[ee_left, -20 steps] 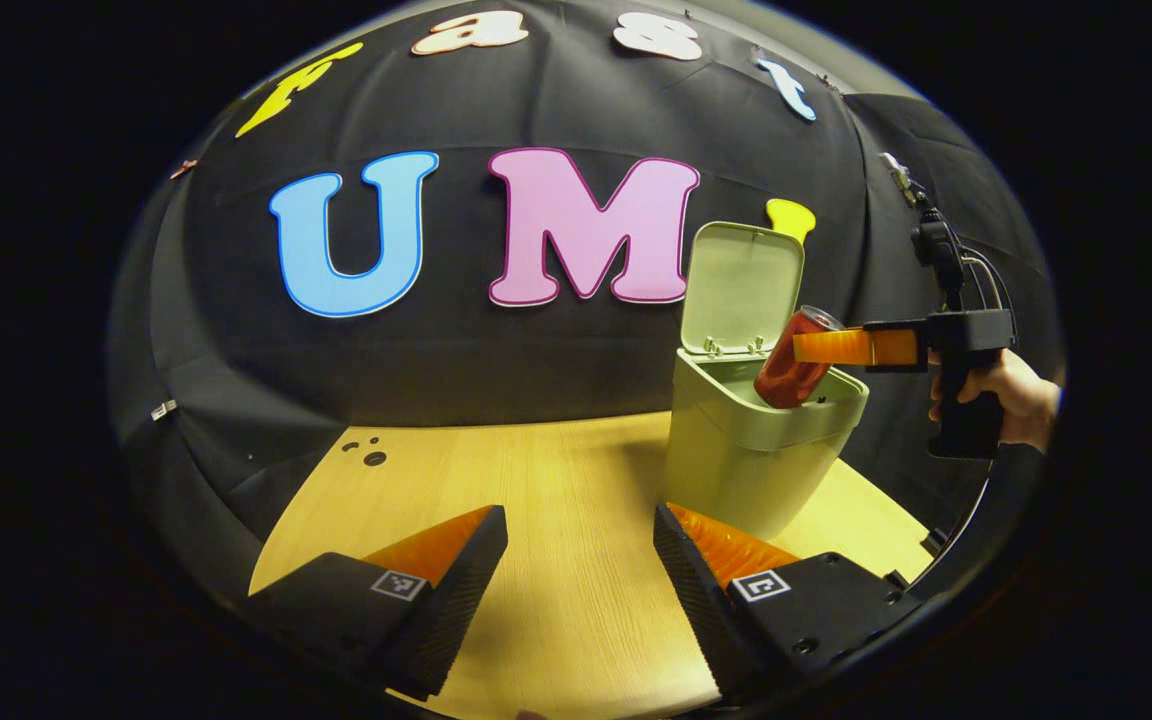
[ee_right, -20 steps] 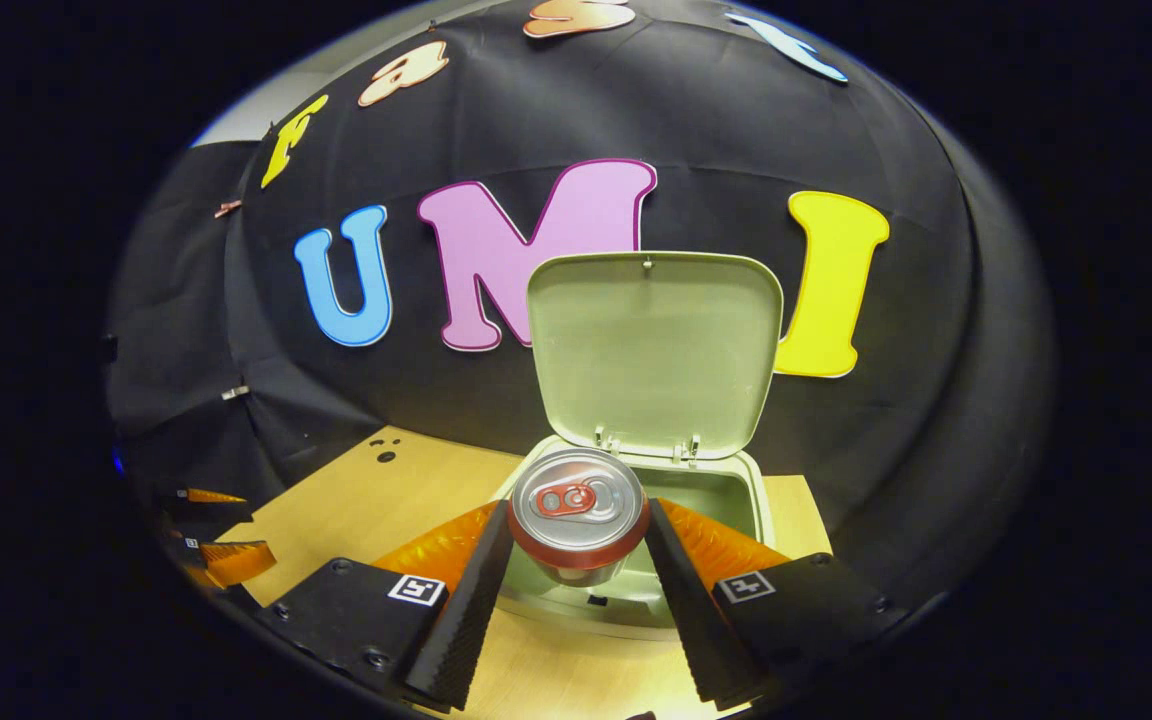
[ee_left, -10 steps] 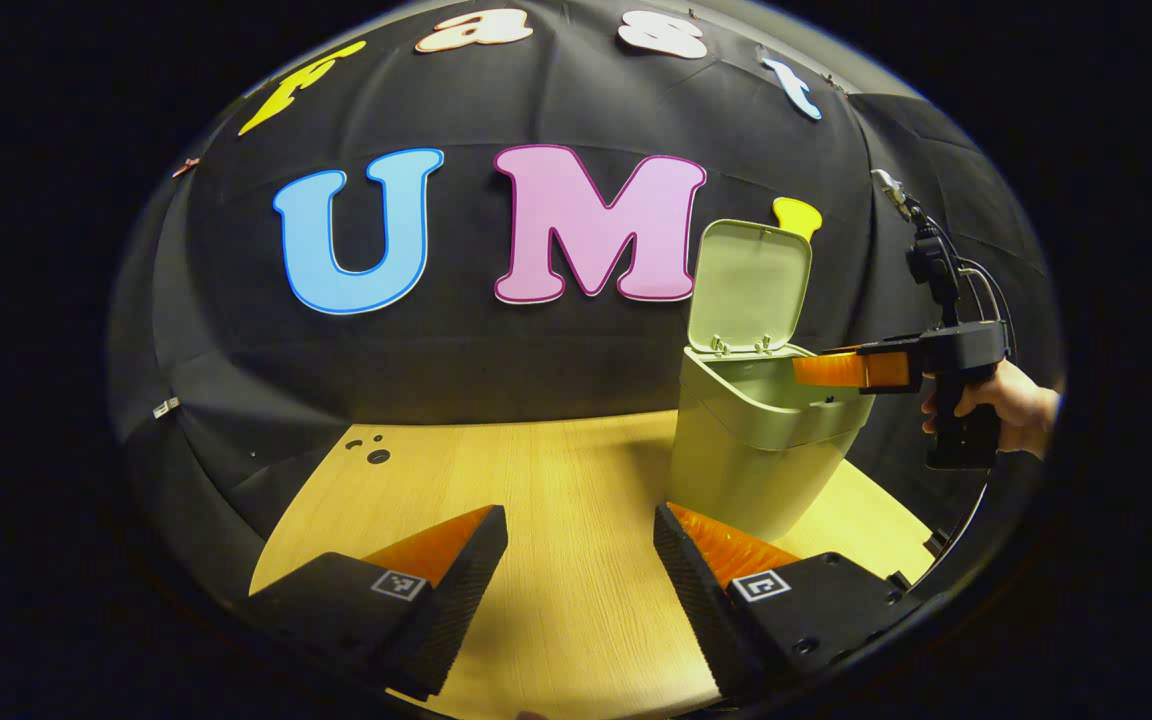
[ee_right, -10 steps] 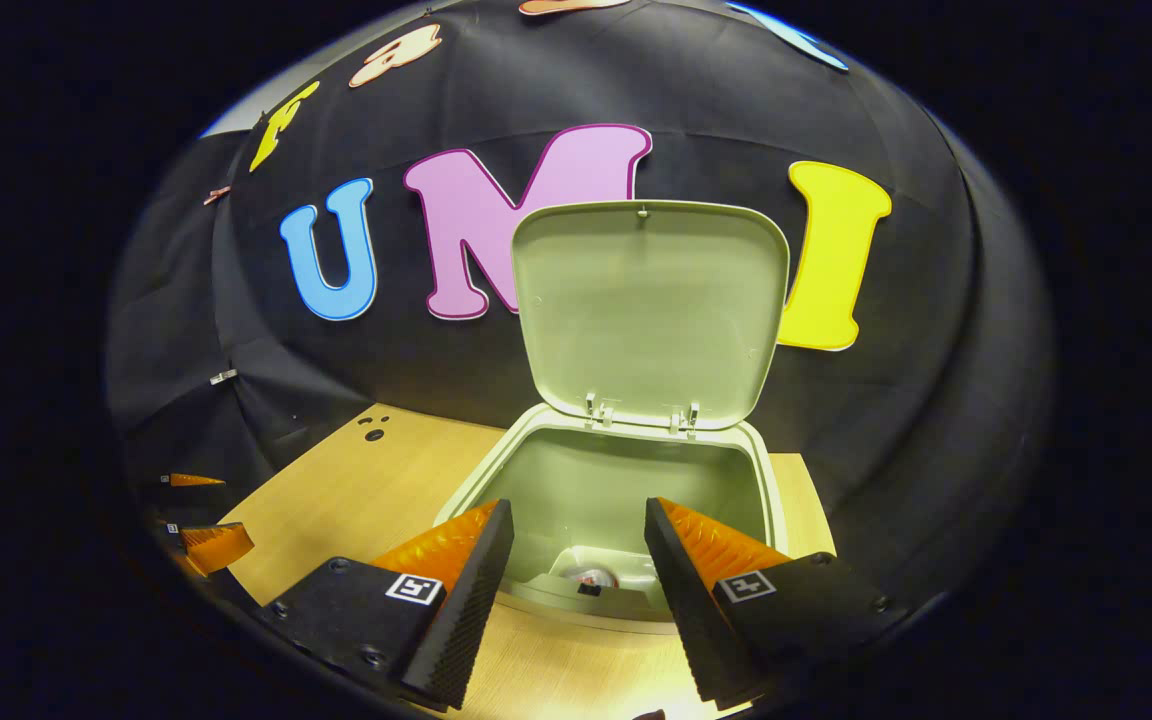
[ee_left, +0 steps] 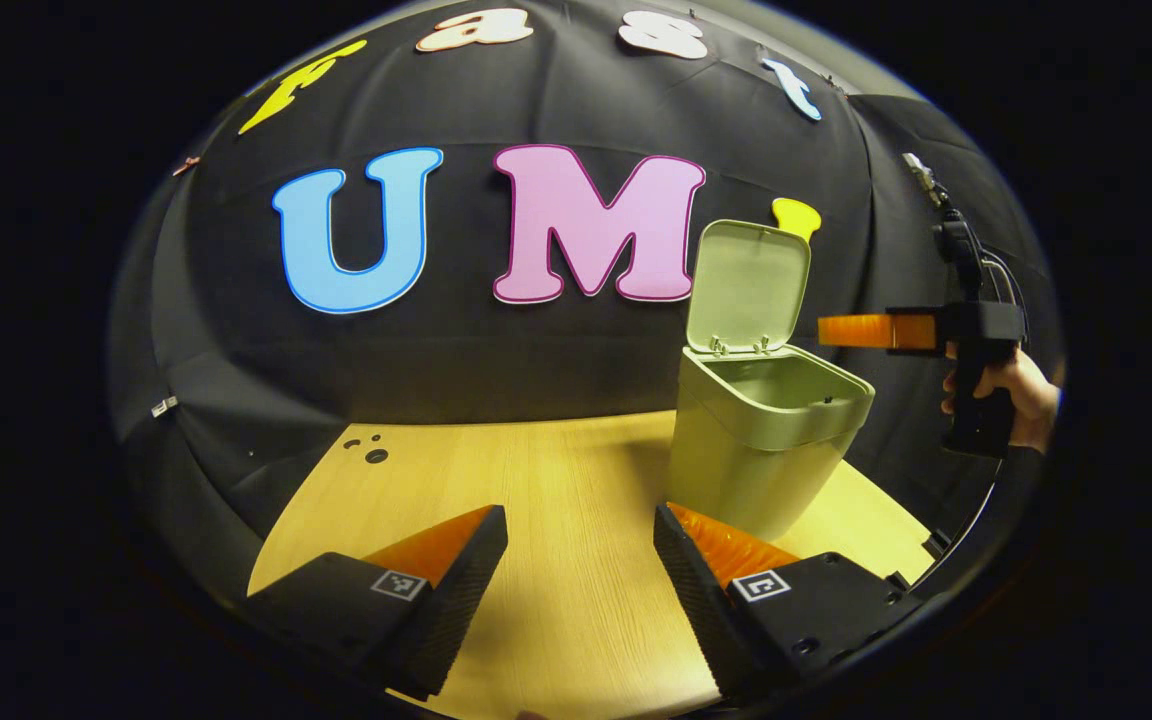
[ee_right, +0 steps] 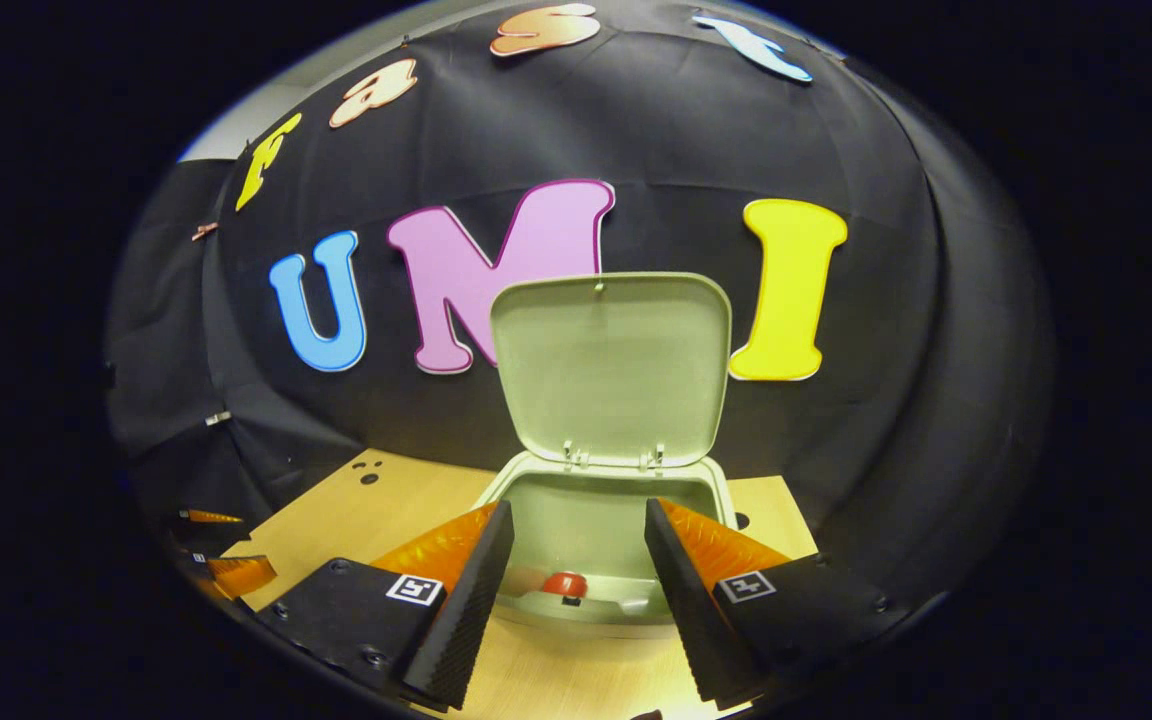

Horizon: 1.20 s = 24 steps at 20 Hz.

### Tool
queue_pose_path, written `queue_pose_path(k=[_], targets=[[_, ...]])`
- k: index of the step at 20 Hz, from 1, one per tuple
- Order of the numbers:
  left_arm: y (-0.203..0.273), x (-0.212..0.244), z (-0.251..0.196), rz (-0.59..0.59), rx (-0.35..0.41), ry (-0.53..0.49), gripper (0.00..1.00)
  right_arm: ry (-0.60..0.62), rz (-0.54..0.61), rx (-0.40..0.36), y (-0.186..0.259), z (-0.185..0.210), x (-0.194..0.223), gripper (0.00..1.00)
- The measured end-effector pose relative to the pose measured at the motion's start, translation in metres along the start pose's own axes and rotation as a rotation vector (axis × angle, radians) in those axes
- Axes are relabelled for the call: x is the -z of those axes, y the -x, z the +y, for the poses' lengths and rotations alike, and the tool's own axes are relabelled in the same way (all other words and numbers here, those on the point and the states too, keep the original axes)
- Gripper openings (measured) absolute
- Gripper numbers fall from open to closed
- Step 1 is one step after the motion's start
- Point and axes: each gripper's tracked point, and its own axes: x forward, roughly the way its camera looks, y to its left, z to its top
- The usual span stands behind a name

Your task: Press the lid of the desktop garbage bin to open it, pick up the crumpled paper on the desktop and throw it into the bin, then pick up the pop can on the desktop and drop it into the bin, and finally close the garbage bin lid.

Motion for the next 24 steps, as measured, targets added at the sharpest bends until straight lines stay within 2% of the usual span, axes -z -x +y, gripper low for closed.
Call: queue_pose_path(k=[4,7,11,15,24], targets=[[0.003,0.001,-0.004,0.0,0.013,0.004,0.95,0.019,-0.11,0.023,0.011,-0.004,-0.048,0.83],[0.005,0.002,-0.006,-0.001,0.022,0.005,0.95,0.054,-0.184,0.025,0.016,-0.002,-0.087,0.92],[0.008,0.001,-0.007,-0.009,0.026,0.012,0.95,0.076,-0.233,0.015,0.008,0.004,-0.121,0.97],[0.013,-0.002,-0.004,-0.017,0.02,0.009,0.95,0.085,-0.256,0.024,-0.015,0.006,-0.15,0.97],[0.025,0.008,0.012,-0.006,-0.024,0.027,0.95,0.084,-0.225,0.039,-0.094,0.011,-0.176,0.97]])
